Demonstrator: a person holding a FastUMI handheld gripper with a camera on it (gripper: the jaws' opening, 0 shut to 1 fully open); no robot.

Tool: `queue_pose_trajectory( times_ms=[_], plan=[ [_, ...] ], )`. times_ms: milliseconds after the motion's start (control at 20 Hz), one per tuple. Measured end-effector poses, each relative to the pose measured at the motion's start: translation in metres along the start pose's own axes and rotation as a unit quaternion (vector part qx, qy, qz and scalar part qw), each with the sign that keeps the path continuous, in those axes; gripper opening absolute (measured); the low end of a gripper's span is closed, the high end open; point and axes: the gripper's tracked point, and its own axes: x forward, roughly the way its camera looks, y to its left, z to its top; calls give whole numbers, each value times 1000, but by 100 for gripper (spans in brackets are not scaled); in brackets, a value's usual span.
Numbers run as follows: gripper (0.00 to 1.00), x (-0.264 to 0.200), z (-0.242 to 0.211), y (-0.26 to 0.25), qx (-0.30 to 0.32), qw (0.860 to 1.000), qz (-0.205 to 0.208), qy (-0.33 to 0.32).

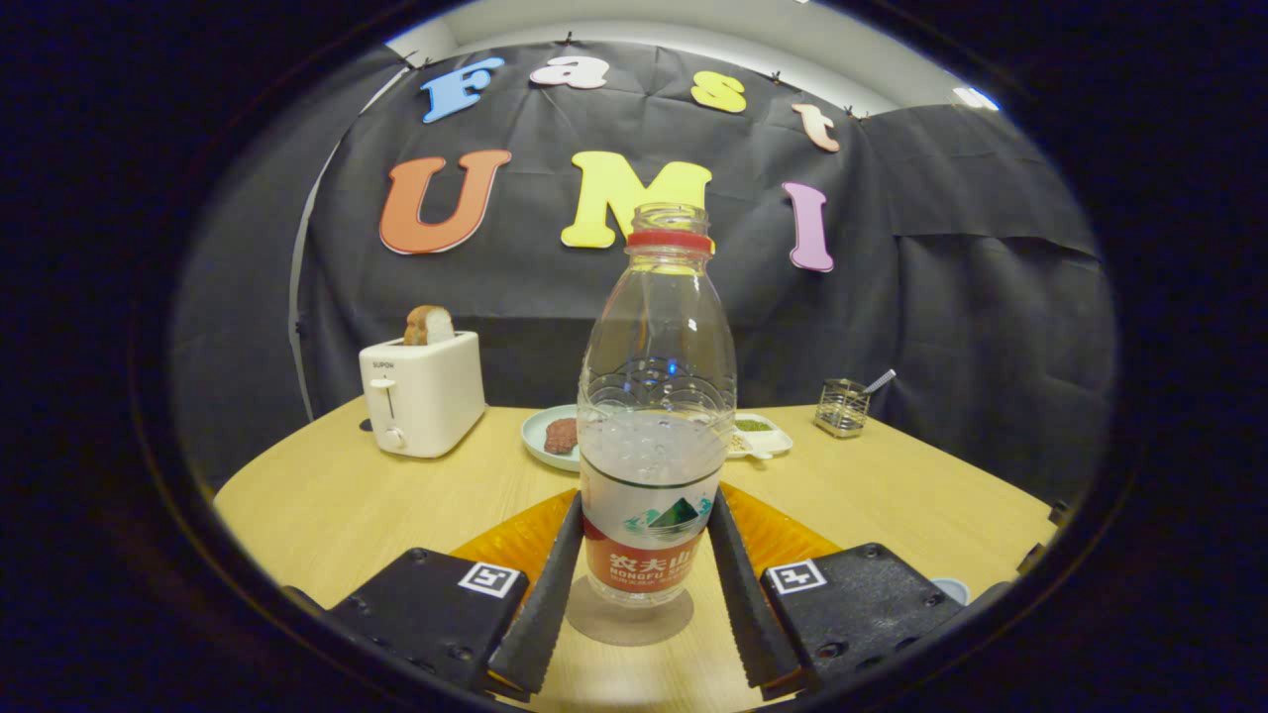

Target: Take the bottle from table, then pour the juice into the cup, finally place the bottle on the coaster

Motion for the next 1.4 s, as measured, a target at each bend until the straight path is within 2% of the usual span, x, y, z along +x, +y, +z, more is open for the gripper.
queue_pose_trajectory(
  times_ms=[150,650,850,1050,1250,1400],
  plan=[
    [77,7,-15,7,6,1000,13,9],
    [80,14,-38,1,3,1000,8,23],
    [84,14,-36,-1,5,1000,11,24],
    [95,9,-37,-4,7,1000,13,28],
    [95,3,-30,-8,8,1000,13,25],
    [100,-10,-24,-8,17,999,21,26]
  ],
)
